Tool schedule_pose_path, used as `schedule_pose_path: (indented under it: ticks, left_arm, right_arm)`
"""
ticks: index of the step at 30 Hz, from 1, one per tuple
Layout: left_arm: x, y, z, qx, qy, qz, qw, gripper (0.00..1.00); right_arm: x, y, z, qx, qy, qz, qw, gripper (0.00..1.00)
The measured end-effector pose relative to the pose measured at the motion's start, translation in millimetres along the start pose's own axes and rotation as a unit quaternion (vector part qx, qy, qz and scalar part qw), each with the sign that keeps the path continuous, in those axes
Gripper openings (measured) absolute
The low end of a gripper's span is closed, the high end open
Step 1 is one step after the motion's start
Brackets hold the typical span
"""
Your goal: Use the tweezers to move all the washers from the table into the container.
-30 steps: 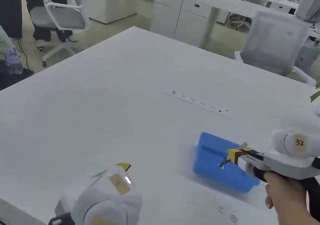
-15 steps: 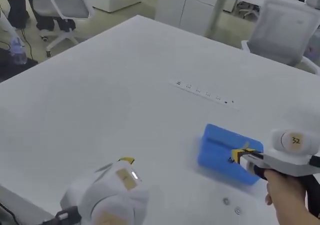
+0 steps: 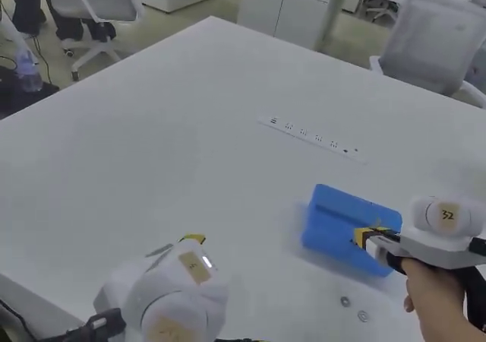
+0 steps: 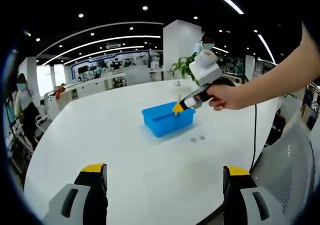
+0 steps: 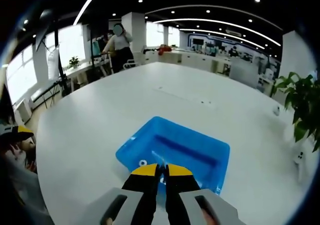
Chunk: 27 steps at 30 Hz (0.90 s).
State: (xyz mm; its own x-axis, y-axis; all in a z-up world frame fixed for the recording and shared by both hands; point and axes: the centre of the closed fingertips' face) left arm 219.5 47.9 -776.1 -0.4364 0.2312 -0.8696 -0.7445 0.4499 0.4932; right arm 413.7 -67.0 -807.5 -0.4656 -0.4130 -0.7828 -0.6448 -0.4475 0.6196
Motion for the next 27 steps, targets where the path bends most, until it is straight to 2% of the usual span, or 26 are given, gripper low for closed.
schedule_pose_path:
  ticks: [7, 10, 16, 20, 27]
  left_arm:
    - [0.8, -0.2, 0.0, -0.001, -0.001, 0.003, 1.0, 0.99]
    - [0.9, -0.4, 0.1, -0.001, 0.0, 0.003, 1.0, 0.99]
    - [1.9, -1.3, -1.5, 0.001, -0.006, 0.007, 1.0, 0.99]
    - [0.8, -0.9, -2.1, 0.002, -0.008, 0.004, 1.0, 0.99]
    - [-1.0, -0.1, -2.2, 0.001, -0.01, 0.001, 1.0, 0.99]
  right_arm:
    - [0.3, -1.6, -4.3, 0.005, -0.01, -0.001, 0.9999, 0.01]
    - [-2.0, -1.1, -6.1, 0.0, -0.023, -0.001, 0.9997, 0.01]
    - [-11.4, 8.9, -12.7, 0.006, -0.037, -0.013, 0.9992, 0.02]
    - [-16.9, 17.5, -16.3, 0.008, -0.033, -0.025, 0.9991, 0.02]
    - [-24.2, 34.2, -13.7, 0.004, -0.031, -0.039, 0.9987, 0.01]
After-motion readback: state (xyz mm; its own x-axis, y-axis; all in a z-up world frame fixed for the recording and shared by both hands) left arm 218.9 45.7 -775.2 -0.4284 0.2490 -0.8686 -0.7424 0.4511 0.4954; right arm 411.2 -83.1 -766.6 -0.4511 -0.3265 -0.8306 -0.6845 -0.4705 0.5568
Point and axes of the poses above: the centre of the closed fingertips' face, and the gripper's own axes: y roughly backward along the fingers, z roughly to its left, x roughly out of its underside, and after that the axes turned 5 degrees about x, right-handed
